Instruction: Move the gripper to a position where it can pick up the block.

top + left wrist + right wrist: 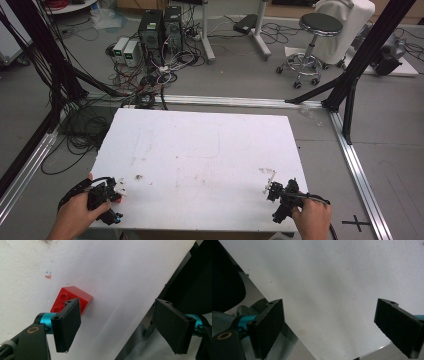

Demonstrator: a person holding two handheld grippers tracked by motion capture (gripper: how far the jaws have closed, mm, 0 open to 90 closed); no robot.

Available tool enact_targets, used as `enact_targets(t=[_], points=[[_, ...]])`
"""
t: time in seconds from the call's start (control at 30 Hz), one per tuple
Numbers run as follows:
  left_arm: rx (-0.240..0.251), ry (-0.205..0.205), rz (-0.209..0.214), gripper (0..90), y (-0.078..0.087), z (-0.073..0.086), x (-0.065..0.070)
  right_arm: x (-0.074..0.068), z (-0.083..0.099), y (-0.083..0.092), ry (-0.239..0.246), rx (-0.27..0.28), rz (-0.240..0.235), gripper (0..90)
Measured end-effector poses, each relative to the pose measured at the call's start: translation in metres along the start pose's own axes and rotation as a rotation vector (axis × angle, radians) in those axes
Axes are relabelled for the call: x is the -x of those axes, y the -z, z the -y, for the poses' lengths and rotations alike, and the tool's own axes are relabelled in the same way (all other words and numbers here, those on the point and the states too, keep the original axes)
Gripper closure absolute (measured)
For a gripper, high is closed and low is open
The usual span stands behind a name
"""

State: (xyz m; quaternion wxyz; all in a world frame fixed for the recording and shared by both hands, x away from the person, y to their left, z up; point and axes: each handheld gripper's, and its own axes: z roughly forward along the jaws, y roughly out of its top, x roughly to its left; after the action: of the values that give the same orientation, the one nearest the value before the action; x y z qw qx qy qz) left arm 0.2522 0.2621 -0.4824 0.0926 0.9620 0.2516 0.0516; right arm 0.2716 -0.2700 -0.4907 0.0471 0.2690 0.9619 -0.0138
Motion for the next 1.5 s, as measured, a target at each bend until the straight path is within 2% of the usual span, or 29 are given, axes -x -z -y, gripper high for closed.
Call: enact_targets(t=[0.83,0.9,0.93,0.97,1.0,1.13,1.4,1.5], points=[[-0.009,0.019,-0.002,23.2,0.002,0.000,0.001,-0.002,-0.001,0.001,0.005,0.009,-0.003,8.9],[-0.016,0.010,-0.006,23.2,0.002,-0.001,0.002,-0.002,0.000,0.001,0.006,0.012,-0.008,8.9],[-0.025,-0.014,-0.018,23.2,0.002,-0.002,0.002,-0.002,0.000,0.000,0.005,0.013,-0.007,8.8],[-0.025,-0.014,-0.018,23.2,0.002,-0.002,0.002,-0.002,0.001,0.001,-0.001,0.008,-0.005,8.9],[-0.027,-0.033,-0.013,23.2,0.002,-0.002,0.003,-0.002,0.001,0.001,-0.001,0.011,-0.004,8.9],[-0.032,-0.050,-0.015,23.2,0.003,-0.003,0.002,-0.002,0.002,0.001,0.004,0.011,-0.009,8.9],[-0.012,-0.111,0.048,23.2,0.007,-0.006,-0.009,-0.002,0.004,0.002,0.004,0.021,-0.014,8.9],[-0.006,-0.124,0.052,23.2,0.008,-0.005,-0.011,-0.002,0.004,0.003,0.005,0.024,-0.017,8.9]])
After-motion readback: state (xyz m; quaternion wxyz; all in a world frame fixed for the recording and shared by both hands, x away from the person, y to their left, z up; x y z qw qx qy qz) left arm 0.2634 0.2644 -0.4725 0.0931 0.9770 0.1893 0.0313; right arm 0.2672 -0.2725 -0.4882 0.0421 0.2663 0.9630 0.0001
